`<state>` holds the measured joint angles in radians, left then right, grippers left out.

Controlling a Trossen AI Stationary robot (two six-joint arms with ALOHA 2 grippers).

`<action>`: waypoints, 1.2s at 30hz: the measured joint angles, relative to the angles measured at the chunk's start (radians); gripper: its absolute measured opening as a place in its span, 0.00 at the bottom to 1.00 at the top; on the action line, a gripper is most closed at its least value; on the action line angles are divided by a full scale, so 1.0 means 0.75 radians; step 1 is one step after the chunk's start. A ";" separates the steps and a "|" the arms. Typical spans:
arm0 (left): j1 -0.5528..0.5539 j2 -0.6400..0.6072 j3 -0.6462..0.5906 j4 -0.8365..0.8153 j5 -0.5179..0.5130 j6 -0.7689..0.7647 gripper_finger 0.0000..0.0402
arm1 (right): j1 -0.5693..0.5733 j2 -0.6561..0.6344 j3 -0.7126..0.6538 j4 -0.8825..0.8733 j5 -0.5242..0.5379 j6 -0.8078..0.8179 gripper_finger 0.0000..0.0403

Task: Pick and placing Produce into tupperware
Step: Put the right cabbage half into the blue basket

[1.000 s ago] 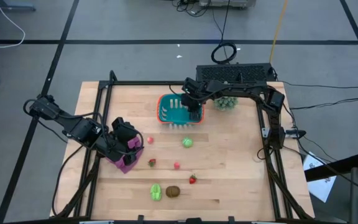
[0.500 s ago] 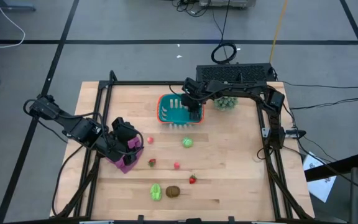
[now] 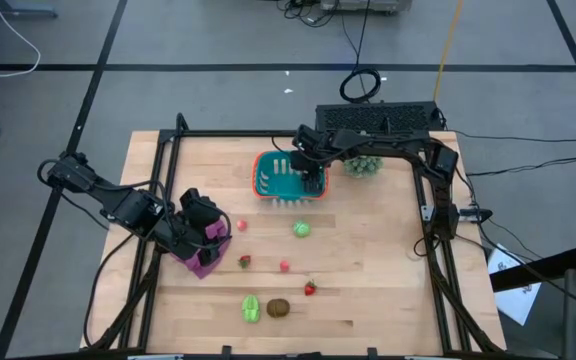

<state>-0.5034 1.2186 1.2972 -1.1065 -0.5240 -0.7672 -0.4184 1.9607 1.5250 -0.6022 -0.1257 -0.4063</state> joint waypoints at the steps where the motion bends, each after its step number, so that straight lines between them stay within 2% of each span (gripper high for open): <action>1: 0.000 0.000 0.000 0.000 0.000 0.002 0.81 | 0.005 -0.014 0.000 -0.001 0.012 -0.005 0.38; 4: 0.000 0.000 0.000 0.000 -0.001 0.005 0.81 | 0.032 -0.063 0.000 0.000 0.070 -0.037 0.38; 10: 0.000 0.000 0.000 0.000 -0.007 0.005 0.81 | 0.116 -0.197 0.000 -0.007 0.094 -0.009 0.38; 16: -0.001 0.000 0.000 -0.001 -0.011 0.003 0.81 | 0.321 -0.314 0.001 -0.132 0.087 0.113 0.38; 18: 0.000 0.000 0.000 -0.001 -0.011 0.003 0.81 | 0.411 -0.331 0.002 -0.183 0.040 0.172 0.38; 20: -0.001 0.000 0.000 -0.001 -0.011 0.002 0.81 | 0.501 -0.333 0.002 -0.231 -0.012 0.205 0.38; 26: 0.000 0.001 0.000 0.000 -0.012 -0.001 0.81 | 0.682 -0.275 0.002 -0.257 -0.012 0.296 0.38; 36: 0.000 0.002 0.000 0.004 -0.004 -0.023 0.81 | 0.688 -0.103 0.001 -0.235 -0.008 0.273 0.38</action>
<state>-0.5037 1.2201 1.2972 -1.1038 -0.5269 -0.7841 0.0980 1.8832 1.5258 -0.7783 -0.1318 -0.2017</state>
